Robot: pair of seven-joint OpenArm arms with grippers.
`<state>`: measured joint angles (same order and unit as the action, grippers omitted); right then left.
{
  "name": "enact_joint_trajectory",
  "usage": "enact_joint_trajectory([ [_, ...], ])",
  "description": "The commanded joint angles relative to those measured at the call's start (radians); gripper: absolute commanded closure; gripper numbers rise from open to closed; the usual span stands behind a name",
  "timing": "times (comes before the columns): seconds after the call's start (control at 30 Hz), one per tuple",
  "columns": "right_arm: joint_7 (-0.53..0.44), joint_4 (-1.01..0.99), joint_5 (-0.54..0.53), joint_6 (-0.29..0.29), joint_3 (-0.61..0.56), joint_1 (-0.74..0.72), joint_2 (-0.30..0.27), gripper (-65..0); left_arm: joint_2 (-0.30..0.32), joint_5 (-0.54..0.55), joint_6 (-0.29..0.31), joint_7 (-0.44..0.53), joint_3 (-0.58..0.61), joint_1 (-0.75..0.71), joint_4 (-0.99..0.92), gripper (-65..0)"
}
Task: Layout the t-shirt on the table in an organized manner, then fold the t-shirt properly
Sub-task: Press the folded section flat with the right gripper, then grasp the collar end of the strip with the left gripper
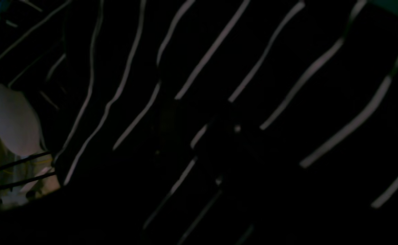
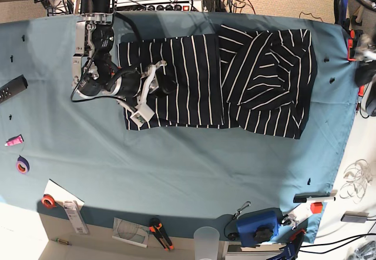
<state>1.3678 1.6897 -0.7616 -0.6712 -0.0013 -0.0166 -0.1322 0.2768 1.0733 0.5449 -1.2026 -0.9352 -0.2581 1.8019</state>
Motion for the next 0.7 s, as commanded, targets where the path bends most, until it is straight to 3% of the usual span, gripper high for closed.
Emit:
enact_joint_trajectory([
  [0.0,-0.023,0.016,-0.023,-0.002,0.001,-0.017,-0.003,-18.0,0.027,-0.024,0.003,0.028,0.06,0.003,0.015,-34.8],
  [0.07,-0.023,0.016,-0.023,-0.002,0.001,-0.017,-0.003,-18.0,0.059,-0.13,-0.008,0.069,0.2,0.003,0.015,-39.6],
  [0.13,-0.021,0.016,-0.023,-0.002,0.001,-0.017,-0.003,-18.0,0.097,-0.206,-0.09,0.087,0.311,0.011,0.015,-39.7],
  [0.17,-0.021,0.016,-0.023,-0.002,0.001,-0.017,-0.003,-18.0,0.119,-0.228,-0.15,0.063,0.353,0.023,0.015,-39.7],
  [0.2,-0.021,0.016,-0.023,-0.002,0.001,-0.017,-0.004,-18.0,0.134,-0.257,-0.173,0.027,0.385,0.04,0.015,-39.7],
  [0.27,-0.02,0.016,-0.023,-0.002,0.003,-0.017,-0.004,-18.0,0.142,-0.313,-0.183,-0.007,0.423,0.071,0.015,-39.6],
  [0.53,-0.018,0.016,-0.023,-0.002,0.003,-0.017,-0.003,-18.0,0.145,-0.375,-0.197,0.028,0.427,0.09,-0.003,-39.6],
  [0.67,-0.018,0.016,-0.024,-0.002,0.003,-0.017,-0.003,-18.0,0.169,-0.332,-0.179,0.005,0.427,0.139,-0.095,-39.6],
])
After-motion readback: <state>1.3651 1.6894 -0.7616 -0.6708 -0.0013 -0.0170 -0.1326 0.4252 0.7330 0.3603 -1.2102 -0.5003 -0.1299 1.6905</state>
